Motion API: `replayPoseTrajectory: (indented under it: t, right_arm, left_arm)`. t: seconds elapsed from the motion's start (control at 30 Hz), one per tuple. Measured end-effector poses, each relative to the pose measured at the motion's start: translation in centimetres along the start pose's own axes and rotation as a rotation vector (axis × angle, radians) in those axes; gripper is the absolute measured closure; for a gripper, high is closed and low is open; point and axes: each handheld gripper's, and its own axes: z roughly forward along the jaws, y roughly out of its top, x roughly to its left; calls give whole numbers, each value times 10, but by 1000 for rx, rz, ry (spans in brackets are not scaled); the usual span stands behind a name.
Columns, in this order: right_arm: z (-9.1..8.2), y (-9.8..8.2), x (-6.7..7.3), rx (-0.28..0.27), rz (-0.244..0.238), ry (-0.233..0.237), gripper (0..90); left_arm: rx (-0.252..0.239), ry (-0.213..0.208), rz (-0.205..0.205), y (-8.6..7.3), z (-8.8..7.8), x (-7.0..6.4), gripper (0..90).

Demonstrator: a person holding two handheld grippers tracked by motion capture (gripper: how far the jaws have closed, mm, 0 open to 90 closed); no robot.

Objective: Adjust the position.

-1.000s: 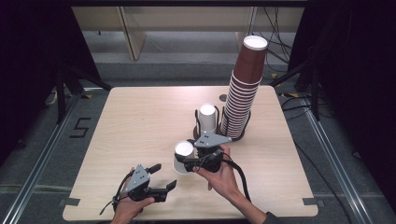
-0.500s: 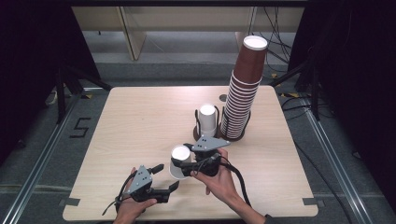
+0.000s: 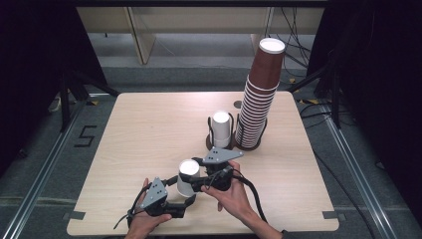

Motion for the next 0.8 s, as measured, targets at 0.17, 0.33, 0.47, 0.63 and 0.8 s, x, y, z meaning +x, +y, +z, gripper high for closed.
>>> replayPoseTrajectory:
  t: [0.17, 0.33, 0.47, 0.63, 0.8]
  right_arm:
    - [1, -1, 2, 0, 15, 14, 352]
    - [3, -3, 4, -11, 18, 36, 352]
    - [4, -4, 5, -6, 38, 61, 352]
    - [4, -5, 3, -11, 40, 75, 349]
    - [-2, -5, -5, 21, 64, 116, 326]
  left_arm:
    - [-18, -2, 1, 0, 2, -3, 140]
    - [-15, -6, 17, 0, 5, -4, 138]
    - [4, 1, 26, 0, 5, -6, 144]
    - [-19, -31, 16, 1, 2, -3, 170]
    - [29, -45, 75, 6, 0, -4, 223]
